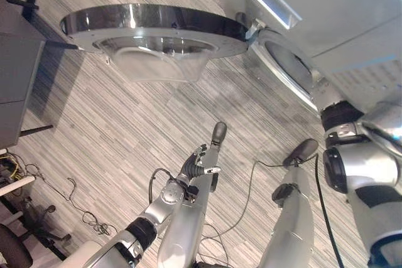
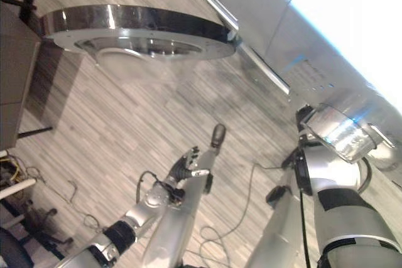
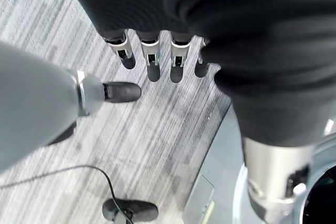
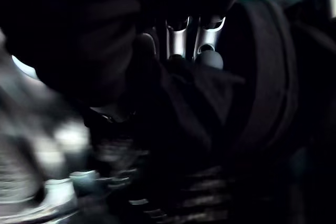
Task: Grab the laundry basket,head to the washer,open it,put in the laundry and shut it.
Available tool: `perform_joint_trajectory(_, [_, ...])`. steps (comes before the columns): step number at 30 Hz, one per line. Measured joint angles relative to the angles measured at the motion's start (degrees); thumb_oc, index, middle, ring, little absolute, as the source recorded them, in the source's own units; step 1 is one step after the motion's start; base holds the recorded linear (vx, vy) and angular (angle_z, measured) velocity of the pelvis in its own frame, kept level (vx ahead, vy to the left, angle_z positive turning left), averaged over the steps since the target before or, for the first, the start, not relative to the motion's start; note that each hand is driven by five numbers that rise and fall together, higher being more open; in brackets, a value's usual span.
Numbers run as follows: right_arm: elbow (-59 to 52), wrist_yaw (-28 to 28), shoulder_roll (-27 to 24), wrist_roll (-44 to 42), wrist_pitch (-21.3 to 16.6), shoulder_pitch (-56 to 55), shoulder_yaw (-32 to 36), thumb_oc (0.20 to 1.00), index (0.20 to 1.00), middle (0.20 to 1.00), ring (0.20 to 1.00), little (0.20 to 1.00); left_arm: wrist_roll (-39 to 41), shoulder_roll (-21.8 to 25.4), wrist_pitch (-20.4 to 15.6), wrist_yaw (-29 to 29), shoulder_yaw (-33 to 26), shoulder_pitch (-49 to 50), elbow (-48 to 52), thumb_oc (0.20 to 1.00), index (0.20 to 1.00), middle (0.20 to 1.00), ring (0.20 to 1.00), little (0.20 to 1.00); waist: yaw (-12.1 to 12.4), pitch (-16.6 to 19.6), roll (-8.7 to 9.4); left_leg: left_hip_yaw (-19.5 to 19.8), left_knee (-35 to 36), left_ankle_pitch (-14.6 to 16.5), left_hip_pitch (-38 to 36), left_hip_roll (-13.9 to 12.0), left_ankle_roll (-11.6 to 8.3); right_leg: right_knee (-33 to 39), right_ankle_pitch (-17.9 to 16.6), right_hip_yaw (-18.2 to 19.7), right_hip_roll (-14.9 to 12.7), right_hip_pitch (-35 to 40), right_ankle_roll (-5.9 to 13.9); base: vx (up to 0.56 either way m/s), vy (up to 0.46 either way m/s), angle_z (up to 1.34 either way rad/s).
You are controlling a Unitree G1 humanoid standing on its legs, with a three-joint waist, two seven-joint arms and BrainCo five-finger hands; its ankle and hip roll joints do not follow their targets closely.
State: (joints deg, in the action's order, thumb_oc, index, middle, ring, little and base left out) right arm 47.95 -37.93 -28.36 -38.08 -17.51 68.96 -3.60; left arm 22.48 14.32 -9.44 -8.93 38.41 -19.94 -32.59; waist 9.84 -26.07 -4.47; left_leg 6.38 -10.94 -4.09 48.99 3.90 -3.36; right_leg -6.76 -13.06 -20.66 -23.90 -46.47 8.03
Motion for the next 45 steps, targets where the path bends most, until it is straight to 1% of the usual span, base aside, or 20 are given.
perform_joint_trajectory(1, [3.97, -2.11, -1.88, 8.48, 2.58, 0.12, -5.14, 0.498, 0.498, 0.498, 0.498, 0.498, -0.03, 1.25, -0.12, 0.33, 0.25, -0.21, 0.02, 1.000, 1.000, 1.000, 1.000, 1.000, -0.09, -0.62, 1.00, -0.26, -0.16, -0.07, -0.30, 0.24, 0.10, 0.43, -0.47, 0.12, -0.16, 0.55, -0.01, -0.01, 0.005, 0.03])
perform_joint_trajectory(2, [5.64, -2.10, -2.50, 10.45, 4.16, 0.15, -7.36, 0.630, 0.630, 0.630, 0.630, 0.630, -0.02, 1.45, -0.32, 0.28, 0.13, -0.22, -0.09, 1.000, 1.000, 1.000, 1.000, 1.000, -0.09, -0.65, 1.05, -0.30, -0.15, -0.22, -0.31, 0.36, 0.31, 0.45, -0.56, 0.24, -0.27, 0.62, -0.07, -0.01, 0.017, 0.05])
perform_joint_trajectory(3, [8.26, -1.38, -2.95, 12.33, 5.87, 0.84, -8.88, 1.000, 1.000, 1.000, 1.000, 1.000, -0.02, 1.93, -0.33, 0.30, -0.14, -0.23, -0.19, 1.000, 1.000, 1.000, 1.000, 1.000, -0.08, -0.65, 1.05, -0.34, -0.16, -0.36, -0.29, 0.54, 0.47, 0.49, -0.83, 0.59, -0.42, 0.60, 0.12, 0.00, 0.000, 0.00])
perform_joint_trajectory(5, [21.84, 3.05, -2.79, 12.71, 7.93, 5.10, -13.31, 1.000, 1.000, 1.000, 1.000, 1.000, -0.03, 4.20, -0.39, 0.44, 0.20, -0.53, -0.16, 1.000, 1.000, 1.000, 1.000, 1.000, 0.00, -0.65, 1.05, -0.93, -0.84, -0.41, -0.05, 0.72, 0.55, 0.61, -1.32, 1.74, -0.46, 0.33, 0.31, 0.00, 0.009, -0.04])
perform_joint_trajectory(8, [32.19, 7.52, -2.12, 10.61, 11.57, 10.84, -14.01, 1.000, 1.000, 1.000, 1.000, 1.000, -0.02, 5.89, -0.43, 0.36, -0.03, -0.94, -0.18, 1.000, 1.000, 1.000, 1.000, 1.000, 0.18, -0.61, 1.01, -1.65, -1.00, -0.28, 1.21, 0.56, 1.16, 1.24, -1.11, 2.95, 0.00, -0.97, 0.63, 0.00, 0.012, -0.06])
perform_joint_trajectory(13, [35.37, 13.44, -1.41, 5.57, 13.59, 13.49, -11.71, 1.000, 1.000, 1.000, 1.000, 1.000, -0.03, 4.89, -0.34, 0.75, 1.21, -0.92, -0.12, 1.000, 1.000, 1.000, 1.000, 1.000, 0.01, -0.54, 1.13, -2.38, -0.92, -0.94, 2.12, 0.49, 0.97, 3.11, -2.73, 3.54, 0.37, -1.37, 0.51, 0.00, -0.006, -0.03])
perform_joint_trajectory(17, [38.59, 15.74, -0.24, 2.17, 14.21, 13.08, -9.12, 1.000, 1.000, 1.000, 1.000, 1.000, -0.04, 4.57, -0.30, 0.82, 1.62, -0.89, -0.58, 1.000, 1.000, 1.000, 1.000, 1.000, 0.08, -0.54, 1.12, -2.47, -0.66, -1.11, 0.39, 0.48, 0.92, 4.99, -4.26, 3.19, 0.64, 1.17, 0.44, 0.00, 0.000, 0.00])
perform_joint_trajectory(20, [24.13, 15.00, 2.41, 1.70, 12.92, 5.91, -9.39, 1.000, 1.000, 1.000, 1.000, 1.000, -0.05, 3.62, -0.27, 0.65, -1.05, -0.14, -2.07, 1.000, 1.000, 1.000, 1.000, 1.000, -1.54, -0.31, 1.44, -2.38, -0.63, -0.97, -0.06, 0.29, 1.05, 5.08, -3.99, 3.15, 0.97, 1.72, 0.25, 0.00, -0.001, -0.02])
perform_joint_trajectory(22, [20.57, 14.41, 2.98, 1.93, 11.75, 3.56, -9.60, 1.000, 1.000, 1.000, 1.000, 1.000, -0.12, 2.80, -0.34, 0.60, -1.22, 0.04, -2.17, 1.000, 1.000, 1.000, 1.000, 1.000, -2.57, 0.43, 2.41, -2.78, -0.67, -0.64, -1.24, -0.18, 0.82, 5.29, -3.56, 3.58, 1.46, 2.58, 0.37, -0.01, -0.007, -0.11])
perform_joint_trajectory(24, [4.58, 12.82, 5.48, 5.09, 9.19, -6.33, -9.79, 1.000, 1.000, 1.000, 1.000, 1.000, -0.32, 2.06, -0.28, 0.27, -3.52, 1.15, -2.84, 1.000, 1.000, 1.000, 1.000, 1.000, -3.45, 1.96, 4.00, -2.63, -0.78, -0.17, -0.87, -0.62, 0.48, 5.57, -2.85, 3.51, 2.06, 2.36, 0.77, -0.01, -0.029, -0.08])
perform_joint_trajectory(25, [-8.18, 12.90, 8.33, 9.27, 8.74, -17.28, -7.26, 1.000, 1.000, 1.000, 1.000, 1.000, -0.48, 1.06, -0.27, 0.05, -4.66, 1.93, -2.74, 1.000, 1.000, 1.000, 1.000, 1.000, -4.46, 2.86, 5.66, -2.66, -0.91, 0.13, -0.95, -0.98, 0.29, 5.68, -2.67, 3.40, 2.34, 2.49, 0.49, 0.00, -0.022, -0.07])
perform_joint_trajectory(26, [-9.68, 12.86, 9.06, 10.48, 8.53, -20.05, -6.95, 1.000, 1.000, 1.000, 1.000, 1.000, -0.49, 0.89, -0.36, -0.02, -4.87, 2.19, -2.66, 1.000, 1.000, 1.000, 1.000, 1.000, -4.54, 3.16, 6.16, -2.65, -0.93, 0.22, -1.15, -0.94, 0.35, 5.67, -2.68, 3.42, 2.33, 2.67, 0.28, 0.00, -0.005, -0.06])
perform_joint_trajectory(28, [-10.67, 11.69, 9.48, 14.60, 9.38, -26.28, -5.33, 1.000, 1.000, 1.000, 1.000, 1.000, -1.16, 0.91, -0.30, -0.02, -4.95, 2.43, -2.56, 1.000, 1.000, 1.000, 1.000, 1.000, -6.55, 4.42, 8.08, -3.04, -0.93, 0.75, -1.62, -1.02, 0.45, 5.81, -2.49, 3.65, 2.34, 2.98, 0.23, 0.01, 0.011, -0.06])
perform_joint_trajectory(30, [-11.09, 11.40, 9.23, 17.70, 9.25, -30.54, -3.73, 1.000, 1.000, 1.000, 1.000, 1.000, -1.67, 0.93, -0.29, -0.06, -5.47, 2.69, -2.88, 1.000, 1.000, 1.000, 1.000, 1.000, -7.62, 5.28, 8.92, -3.44, -0.99, 1.20, -2.22, -1.03, 0.53, 6.05, -2.48, 3.95, 2.38, 3.49, 0.23, 0.01, 0.019, -0.07])
perform_joint_trajectory(32, [-11.21, 11.81, 10.09, 23.32, 9.46, -34.73, -4.93, 1.000, 1.000, 1.000, 1.000, 1.000, -3.55, 0.66, -0.32, -0.03, -5.91, 2.89, -3.44, 1.000, 1.000, 1.000, 1.000, 1.000, -7.06, 6.21, 8.69, -3.82, -0.97, 1.88, -3.94, -1.13, 0.55, 6.39, -2.55, 4.21, 2.42, 5.13, 0.38, 0.02, 0.028, -0.07])
perform_joint_trajectory(37, [-8.22, 14.31, 11.77, 26.72, 10.03, -39.24, -6.73, 1.000, 1.000, 1.000, 1.000, 1.000, -5.55, 2.27, 0.15, 0.53, -7.41, 6.40, -4.86, 1.000, 1.000, 1.000, 1.000, 1.000, -7.73, 7.70, 8.91, -4.13, -1.02, 3.16, -7.64, -1.13, 0.59, 7.13, -2.55, 4.32, 2.49, 8.94, 0.40, 0.00, 0.012, -0.02])
perform_joint_trajectory(41, [-5.94, 18.17, 12.59, 31.20, 11.42, -47.09, -12.56, 1.000, 1.000, 1.000, 1.000, 1.000, -7.08, 3.45, 0.77, 0.78, -7.74, 8.48, -7.52, 1.000, 1.000, 1.000, 1.000, 1.000, -10.05, 11.84, 11.43, -4.16, -1.47, 4.32, -8.88, -1.51, 0.59, 7.64, -1.99, 4.47, 3.02, 10.53, 0.29, -0.03, -0.022, -0.06])
perform_joint_trajectory(43, [-3.84, 20.11, 12.36, 34.58, 11.77, -53.21, -15.73, 1.000, 1.000, 1.000, 1.000, 1.000, -7.90, 3.84, 0.89, 0.92, -7.62, 8.97, -9.70, 1.000, 1.000, 1.000, 1.000, 1.000, -11.09, 14.15, 14.19, -5.16, -3.37, 5.79, -8.78, -2.17, 0.61, 7.84, -1.32, 5.43, 3.72, 10.73, 0.09, -0.01, -0.014, -0.24])
perform_joint_trajectory(44, [-2.41, 20.96, 12.35, 35.15, 12.02, -55.72, -16.24, 1.000, 1.000, 1.000, 1.000, 1.000, -8.10, 3.96, 0.85, 1.08, -7.58, 8.89, -10.22, 1.000, 1.000, 1.000, 1.000, 1.000, -11.54, 14.72, 15.02, -5.45, -3.99, 6.16, -8.75, -2.44, 0.60, 8.00, -0.91, 6.01, 3.90, 10.76, 0.33, -0.01, -0.008, -0.22])
perform_joint_trajectory(45, [-1.49, 21.54, 12.16, 36.05, 12.81, -56.43, -16.28, 1.000, 1.000, 1.000, 1.000, 1.000, -9.28, 3.81, 0.84, 1.25, -7.56, 8.77, -10.48, 1.000, 1.000, 1.000, 1.000, 1.000, -12.11, 14.76, 15.06, -5.39, -4.53, 6.41, -8.78, -2.51, 0.73, 8.07, -0.53, 6.04, 3.97, 11.13, 0.82, 0.00, 0.000, -0.09])
